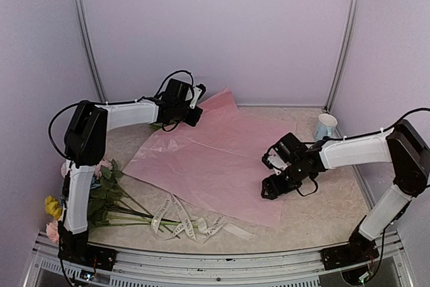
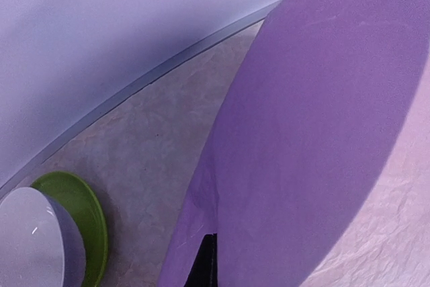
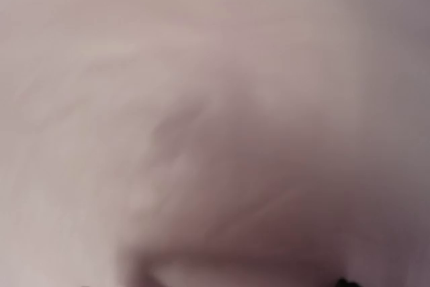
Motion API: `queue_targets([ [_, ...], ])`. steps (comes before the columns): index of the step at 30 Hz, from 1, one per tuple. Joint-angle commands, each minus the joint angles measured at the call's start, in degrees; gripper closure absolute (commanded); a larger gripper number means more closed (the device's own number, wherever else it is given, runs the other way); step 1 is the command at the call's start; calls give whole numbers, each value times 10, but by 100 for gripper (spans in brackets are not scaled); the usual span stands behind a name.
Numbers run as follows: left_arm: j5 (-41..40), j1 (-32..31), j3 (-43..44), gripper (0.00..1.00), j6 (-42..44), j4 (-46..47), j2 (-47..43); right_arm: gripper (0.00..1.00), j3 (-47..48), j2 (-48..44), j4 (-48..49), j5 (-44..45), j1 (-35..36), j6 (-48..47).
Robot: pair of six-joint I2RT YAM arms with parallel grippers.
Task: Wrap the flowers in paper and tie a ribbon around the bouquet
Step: Unfold the folded wrapping paper at the center of the board.
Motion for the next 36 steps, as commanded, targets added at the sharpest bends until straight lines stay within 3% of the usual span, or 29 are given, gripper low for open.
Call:
queue_targets([
  [1, -5, -19, 2, 100, 14, 64, 16, 24, -38, 37, -18, -167, 90, 42],
  [8, 28, -40, 11, 100, 9, 99, 31, 24, -4, 38, -44, -206, 180, 72],
  [17, 17, -60, 51, 100, -13, 92, 84, 24, 44, -27, -118, -110, 165, 65],
  [22, -8, -70, 71, 71, -5, 117, 91, 24, 53, -59, -79, -127, 130, 59],
  [26, -60, -76, 119, 33, 0, 106, 101, 24, 54, -76, -30, -149, 102, 57],
  [29, -125, -73, 157, 7, -17, 79, 89, 23, 61, -81, -19, -101, 66, 48],
  [30, -140, -71, 161, 2, -25, 72, 76, 23, 60, -82, -12, -86, 46, 45],
  [36, -201, -79, 137, 1, -25, 4, -35, 23, 53, -27, 59, -39, -71, 13],
])
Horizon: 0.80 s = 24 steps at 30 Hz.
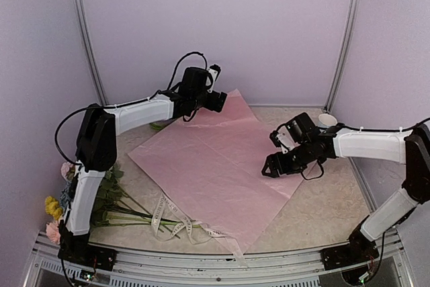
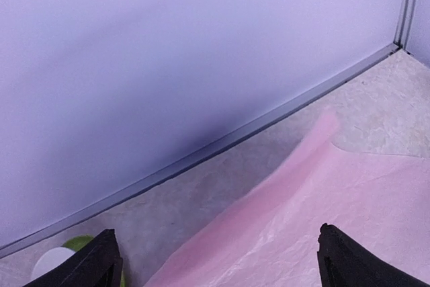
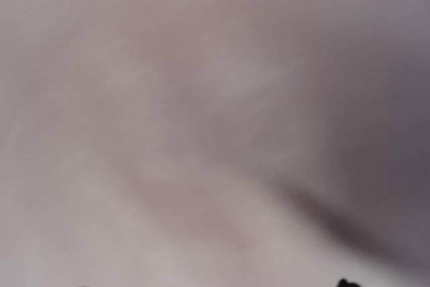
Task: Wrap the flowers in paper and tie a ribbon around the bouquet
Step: Unfold the folded wrapping paper at the center of the board.
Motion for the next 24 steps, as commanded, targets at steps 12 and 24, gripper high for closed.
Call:
queue_targets([
  [12, -74, -18, -461, 29, -314, -215, -491, 28, 30, 42, 70, 97, -49, -67],
  [24, -189, -182, -744, 62, -800, -304, -618, 27, 15, 61, 92, 80, 26, -91],
])
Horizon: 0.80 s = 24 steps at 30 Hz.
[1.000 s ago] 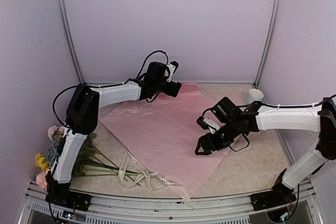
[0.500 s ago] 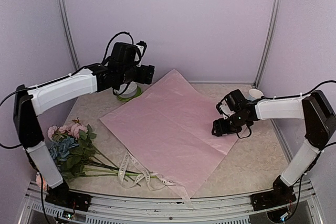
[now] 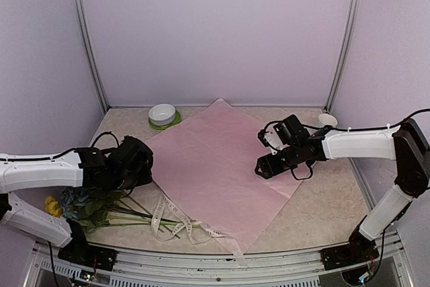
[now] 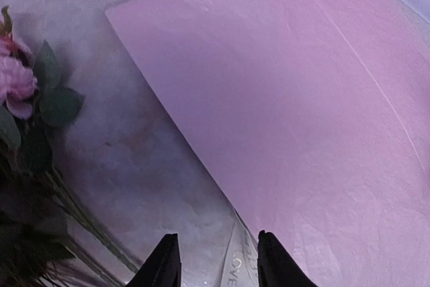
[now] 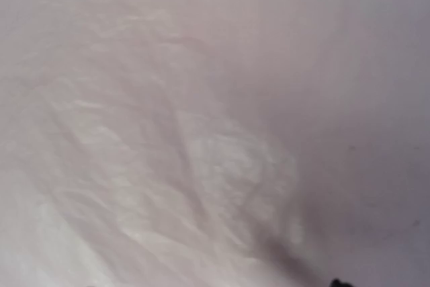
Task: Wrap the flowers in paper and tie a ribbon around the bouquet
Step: Unfold the folded wrapping paper at the center of the board.
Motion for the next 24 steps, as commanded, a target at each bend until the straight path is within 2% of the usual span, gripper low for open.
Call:
queue_targets([
  [1, -45, -97, -16, 63, -230, -66, 29, 27, -6, 8, 17, -3, 9, -14],
  [5, -39, -95, -44, 64, -297, -85, 54, 27, -23, 5, 33, -2, 10, -13],
  [8, 2, -51, -56, 64, -233, -22, 45, 27, -28, 7, 36, -5, 10, -14],
  [11, 9, -22, -76, 63, -233, -5, 31, 27, -30, 10, 36, 0, 10, -19],
  [13, 7, 0, -94, 57, -222, 2, 20, 26, -33, 11, 39, 5, 10, -20],
  [17, 25, 56, -136, 57, -203, 24, 10, 26, -33, 18, 42, -1, 10, -21],
  [24, 19, 80, -144, 59, -188, 14, 34, 26, -30, 23, 43, 2, 10, -29],
])
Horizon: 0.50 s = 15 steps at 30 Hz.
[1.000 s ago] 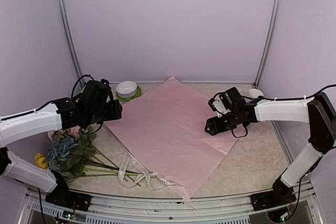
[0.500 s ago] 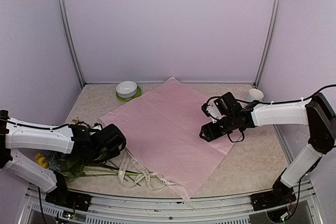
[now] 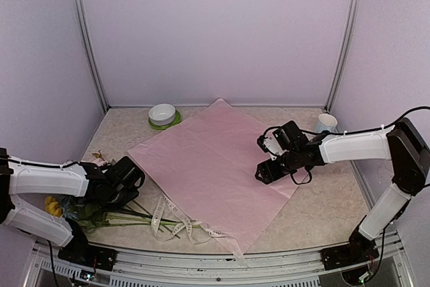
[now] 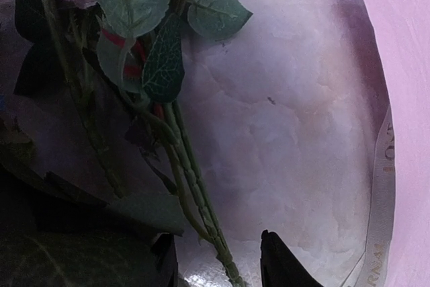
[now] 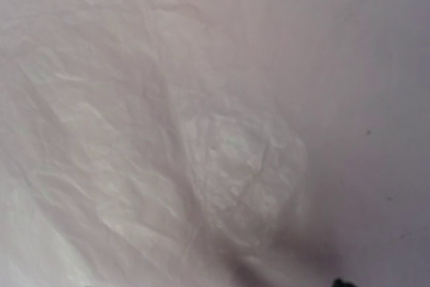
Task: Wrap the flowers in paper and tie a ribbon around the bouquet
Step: Unfold the folded wrapping paper at the center of the board, then pick up the fake flower from the corner of the board.
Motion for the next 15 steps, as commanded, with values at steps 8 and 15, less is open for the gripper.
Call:
queue_targets([
  [8, 20, 76, -18, 72, 82, 86, 50, 25, 0, 16, 5, 9, 3, -17],
  [15, 16, 104, 10, 100, 127, 100, 82, 25, -2, 21, 2, 9, 3, -17],
])
